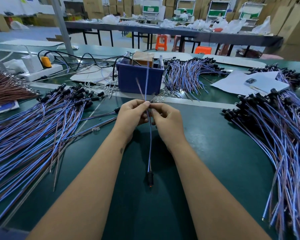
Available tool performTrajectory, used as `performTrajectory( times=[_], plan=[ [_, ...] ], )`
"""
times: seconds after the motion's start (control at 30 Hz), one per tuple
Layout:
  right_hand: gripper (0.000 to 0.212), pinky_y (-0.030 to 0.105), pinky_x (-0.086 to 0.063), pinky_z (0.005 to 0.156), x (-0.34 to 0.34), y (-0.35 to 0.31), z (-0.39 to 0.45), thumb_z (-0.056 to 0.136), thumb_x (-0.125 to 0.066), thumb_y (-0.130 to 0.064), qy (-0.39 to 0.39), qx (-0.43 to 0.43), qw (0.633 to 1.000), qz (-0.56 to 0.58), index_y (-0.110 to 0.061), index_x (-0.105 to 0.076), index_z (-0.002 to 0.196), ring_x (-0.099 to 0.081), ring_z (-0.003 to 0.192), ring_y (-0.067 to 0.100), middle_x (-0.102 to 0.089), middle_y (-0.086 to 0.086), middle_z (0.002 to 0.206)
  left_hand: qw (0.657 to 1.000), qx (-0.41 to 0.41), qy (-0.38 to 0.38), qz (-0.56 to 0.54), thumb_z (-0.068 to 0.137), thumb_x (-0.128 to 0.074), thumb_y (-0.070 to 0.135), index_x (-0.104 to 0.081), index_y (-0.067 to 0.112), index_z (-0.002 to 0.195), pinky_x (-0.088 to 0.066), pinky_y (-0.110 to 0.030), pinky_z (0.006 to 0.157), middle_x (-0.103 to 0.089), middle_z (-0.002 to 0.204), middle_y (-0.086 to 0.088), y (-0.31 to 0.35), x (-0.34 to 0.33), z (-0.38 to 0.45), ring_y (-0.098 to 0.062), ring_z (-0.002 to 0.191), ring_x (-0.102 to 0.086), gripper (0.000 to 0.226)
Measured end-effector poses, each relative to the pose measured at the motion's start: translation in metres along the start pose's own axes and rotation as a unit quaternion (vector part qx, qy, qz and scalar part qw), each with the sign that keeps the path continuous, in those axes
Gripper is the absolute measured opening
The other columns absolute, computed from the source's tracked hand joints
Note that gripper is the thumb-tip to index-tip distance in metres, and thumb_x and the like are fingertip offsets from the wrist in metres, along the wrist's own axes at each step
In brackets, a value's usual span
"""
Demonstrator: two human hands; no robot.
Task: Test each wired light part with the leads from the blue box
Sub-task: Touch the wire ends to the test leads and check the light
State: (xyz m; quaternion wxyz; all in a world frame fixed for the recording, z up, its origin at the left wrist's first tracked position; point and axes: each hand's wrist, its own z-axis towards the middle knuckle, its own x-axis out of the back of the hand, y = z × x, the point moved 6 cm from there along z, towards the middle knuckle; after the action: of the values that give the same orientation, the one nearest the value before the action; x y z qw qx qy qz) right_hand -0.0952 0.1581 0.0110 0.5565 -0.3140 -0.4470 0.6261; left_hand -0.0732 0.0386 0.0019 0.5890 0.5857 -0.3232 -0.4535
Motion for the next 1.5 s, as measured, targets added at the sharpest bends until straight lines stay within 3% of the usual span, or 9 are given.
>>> performTrajectory(
  times=[0.13, 0.3, 0.47, 0.73, 0.93, 1.1, 1.2, 1.37, 1.5],
  plan=[
    [0.049, 0.034, -0.052, 0.067, -0.009, -0.001, -0.003, 0.079, -0.063, 0.009, -0.078, 0.016, 0.995, -0.051, -0.020, -0.067, 0.118, -0.059, 0.071, 0.025, -0.070, 0.004, 0.092, 0.992, 0.011, 0.047, -0.119, 0.096, -0.055, 0.006, -0.057, 0.009, 0.079, -0.052, -0.017, 0.051, -0.058, 0.055, 0.005, 0.001, 0.011, 0.003, -0.003, 0.046, -0.053, 0.017],
    [0.028, 0.012, -0.042, 0.056, -0.011, -0.001, -0.006, 0.089, -0.065, -0.003, -0.101, -0.009, 0.990, 0.097, -0.017, -0.069, 0.113, -0.050, 0.053, 0.002, -0.069, -0.013, 0.074, 0.983, 0.006, 0.091, -0.160, 0.093, -0.059, 0.002, -0.058, 0.009, 0.077, -0.052, -0.016, 0.055, -0.061, 0.059, 0.002, -0.005, 0.025, 0.003, -0.004, 0.052, -0.059, 0.017],
    [0.021, 0.017, -0.043, 0.053, 0.012, 0.017, -0.005, 0.101, -0.050, -0.020, 0.036, -0.094, 0.985, 0.140, -0.025, -0.069, 0.093, -0.052, 0.051, 0.005, -0.064, -0.005, 0.071, 0.987, -0.117, 0.064, 0.093, 0.083, -0.072, 0.002, -0.061, 0.015, 0.071, -0.052, -0.023, 0.058, -0.062, 0.058, 0.003, 0.002, 0.015, -0.007, -0.008, 0.054, -0.058, 0.020],
    [0.033, 0.017, -0.044, 0.043, 0.056, 0.011, -0.010, 0.105, -0.036, -0.018, 0.134, -0.175, 0.951, 0.218, -0.010, -0.050, 0.077, -0.051, 0.042, 0.006, -0.057, -0.003, 0.050, 0.858, -0.318, -0.131, 0.381, 0.080, -0.067, 0.028, -0.068, 0.021, 0.081, -0.050, -0.033, 0.061, -0.058, 0.077, 0.008, 0.018, -0.060, -0.063, -0.017, 0.065, -0.057, 0.008],
    [0.033, 0.029, -0.037, 0.054, 0.171, -0.028, 0.011, 0.105, -0.036, -0.027, 0.132, -0.136, 0.982, -0.019, -0.013, -0.056, 0.083, -0.045, 0.056, 0.015, -0.047, 0.000, 0.059, 0.843, -0.341, -0.224, 0.350, 0.086, -0.068, 0.012, -0.077, 0.023, 0.098, -0.054, -0.032, 0.069, -0.071, 0.097, 0.010, 0.026, -0.147, -0.102, -0.008, 0.071, -0.059, 0.019],
    [0.022, 0.034, -0.035, 0.058, 0.266, -0.034, 0.000, 0.099, -0.039, -0.026, 0.117, -0.160, 0.878, -0.435, -0.015, -0.056, 0.092, -0.052, 0.080, 0.030, -0.059, 0.007, 0.087, 0.847, -0.276, -0.318, 0.326, 0.089, -0.058, 0.003, -0.074, 0.024, 0.109, -0.053, -0.033, 0.082, -0.073, 0.105, 0.004, 0.006, -0.215, -0.130, -0.015, 0.094, -0.067, 0.034],
    [0.031, 0.038, -0.047, 0.073, 0.301, -0.022, -0.018, 0.098, -0.042, -0.024, 0.101, -0.225, 0.823, -0.512, -0.014, -0.051, 0.126, -0.056, 0.090, 0.031, -0.060, 0.011, 0.110, 0.818, -0.263, -0.378, 0.345, 0.090, -0.058, 0.008, -0.074, 0.021, 0.109, -0.052, -0.034, 0.083, -0.073, 0.105, 0.000, -0.008, -0.234, -0.142, -0.018, 0.094, -0.066, 0.028],
    [0.041, 0.042, -0.039, 0.091, 0.297, -0.023, -0.025, 0.090, -0.051, -0.019, 0.127, -0.206, 0.764, -0.598, -0.011, -0.045, 0.129, -0.041, 0.117, 0.037, -0.042, 0.019, 0.132, 0.841, -0.233, -0.355, 0.336, 0.089, -0.059, 0.008, -0.076, 0.020, 0.102, -0.052, -0.031, 0.085, -0.073, 0.101, 0.004, -0.010, -0.216, -0.125, -0.012, 0.093, -0.066, 0.025],
    [0.040, 0.043, -0.025, 0.104, 0.234, -0.034, -0.014, 0.084, -0.055, -0.016, 0.150, -0.102, 0.784, -0.594, -0.014, -0.044, 0.122, -0.031, 0.118, 0.032, -0.034, 0.014, 0.127, 0.883, -0.180, -0.279, 0.331, 0.087, -0.059, 0.011, -0.075, 0.027, 0.098, -0.052, -0.028, 0.084, -0.072, 0.093, 0.011, -0.007, -0.167, -0.093, 0.000, 0.083, -0.063, 0.026]
  ],
)
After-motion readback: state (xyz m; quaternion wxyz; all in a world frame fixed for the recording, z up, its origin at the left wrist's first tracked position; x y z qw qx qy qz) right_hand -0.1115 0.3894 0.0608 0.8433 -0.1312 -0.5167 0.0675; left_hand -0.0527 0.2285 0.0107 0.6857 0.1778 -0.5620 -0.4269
